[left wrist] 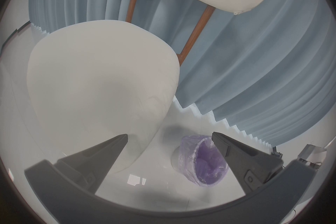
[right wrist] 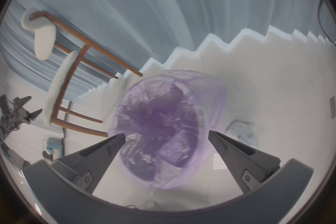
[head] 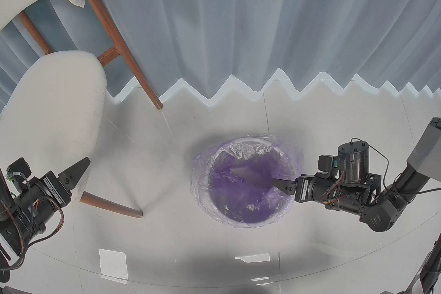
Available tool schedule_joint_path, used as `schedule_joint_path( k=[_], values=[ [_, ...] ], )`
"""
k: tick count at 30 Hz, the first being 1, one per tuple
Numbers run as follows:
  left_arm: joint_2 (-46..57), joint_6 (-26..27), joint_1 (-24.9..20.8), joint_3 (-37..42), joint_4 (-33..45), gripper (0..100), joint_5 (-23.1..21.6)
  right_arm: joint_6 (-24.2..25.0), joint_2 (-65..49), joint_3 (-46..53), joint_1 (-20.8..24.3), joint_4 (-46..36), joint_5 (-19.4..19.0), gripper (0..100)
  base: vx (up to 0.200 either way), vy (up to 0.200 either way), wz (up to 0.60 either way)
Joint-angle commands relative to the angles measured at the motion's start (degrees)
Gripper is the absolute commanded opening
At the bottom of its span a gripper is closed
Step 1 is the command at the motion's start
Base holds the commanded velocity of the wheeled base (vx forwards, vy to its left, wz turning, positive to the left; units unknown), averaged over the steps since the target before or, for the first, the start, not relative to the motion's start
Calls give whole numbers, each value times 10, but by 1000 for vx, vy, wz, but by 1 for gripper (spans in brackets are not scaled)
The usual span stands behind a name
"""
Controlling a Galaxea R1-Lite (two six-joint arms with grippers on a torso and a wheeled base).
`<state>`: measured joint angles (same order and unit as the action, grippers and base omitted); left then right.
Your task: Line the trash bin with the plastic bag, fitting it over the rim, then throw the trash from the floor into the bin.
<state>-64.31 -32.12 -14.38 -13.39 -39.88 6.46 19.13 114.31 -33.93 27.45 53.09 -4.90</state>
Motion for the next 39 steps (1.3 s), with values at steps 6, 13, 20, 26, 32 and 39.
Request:
schedule_joint_path(
  k=[6,13,20,26,32,39],
  values=[
    [0,33,-71,0,-13,100,-48,-24,12,13,-35,-5,54,100,0,0,0],
    [-33,42,-160,12,-48,100,-86,-50,37,13,-63,-7,70,100,0,0,0],
    [-45,58,-171,28,-60,100,-86,-55,84,-4,-70,-5,74,100,0,0,0],
    [-44,58,-171,32,-61,100,-86,-55,82,4,-76,-4,74,100,0,0,0],
    [-44,58,-170,35,-61,100,-86,-58,49,40,-112,-2,73,100,0,0,0],
    [-46,58,-170,35,-61,100,-86,-58,48,54,-129,16,71,100,0,0,0]
  ],
)
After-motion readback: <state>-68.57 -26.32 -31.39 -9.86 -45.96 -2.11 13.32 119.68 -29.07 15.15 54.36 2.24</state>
